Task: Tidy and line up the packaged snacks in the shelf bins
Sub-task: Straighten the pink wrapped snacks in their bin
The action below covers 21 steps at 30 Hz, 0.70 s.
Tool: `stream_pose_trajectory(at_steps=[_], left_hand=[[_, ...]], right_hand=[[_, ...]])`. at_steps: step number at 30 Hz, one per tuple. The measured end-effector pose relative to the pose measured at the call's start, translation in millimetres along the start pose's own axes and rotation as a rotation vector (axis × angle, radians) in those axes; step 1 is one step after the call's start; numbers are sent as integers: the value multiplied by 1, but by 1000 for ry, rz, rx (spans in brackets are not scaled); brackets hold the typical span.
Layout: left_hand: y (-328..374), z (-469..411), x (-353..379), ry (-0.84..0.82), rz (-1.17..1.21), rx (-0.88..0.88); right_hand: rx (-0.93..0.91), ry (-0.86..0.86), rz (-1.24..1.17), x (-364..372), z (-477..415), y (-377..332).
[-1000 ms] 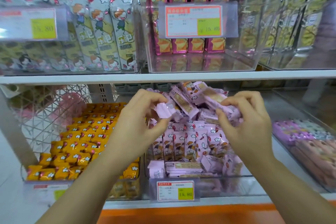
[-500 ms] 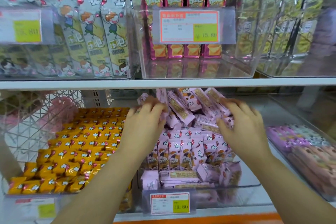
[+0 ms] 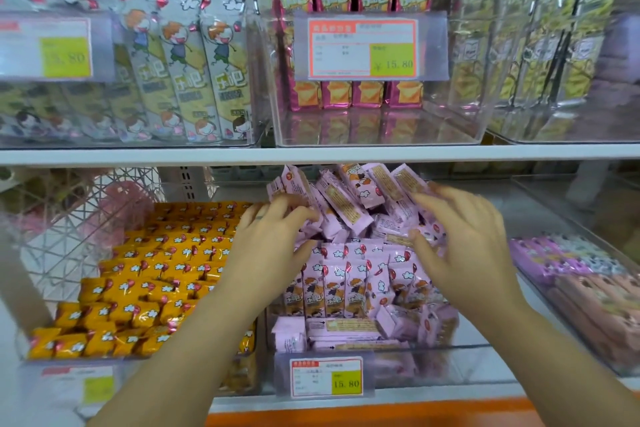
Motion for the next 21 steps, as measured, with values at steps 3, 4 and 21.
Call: stream_pose_trajectory(at_steps=[3,4,21], left_hand=[[1,7,-5,-29,48,50],[1,10,-8,-49,77,69],[-5,58,-20,-544,97,188]], right_hand=[[-178,-92,-56,2,10,-22],[-217,-171,-84,4,15,-28],[-181,-1030,-74,68,35,-69]])
Point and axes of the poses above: each hand's wrist, its own z-axis away from the middle knuckle, its own x-axis out of the palm, y = z × x, the point moved 3 cm from there along -z, towards the middle knuckle, and after that the axes turned 7 degrees about x, right-handed, at the moved point
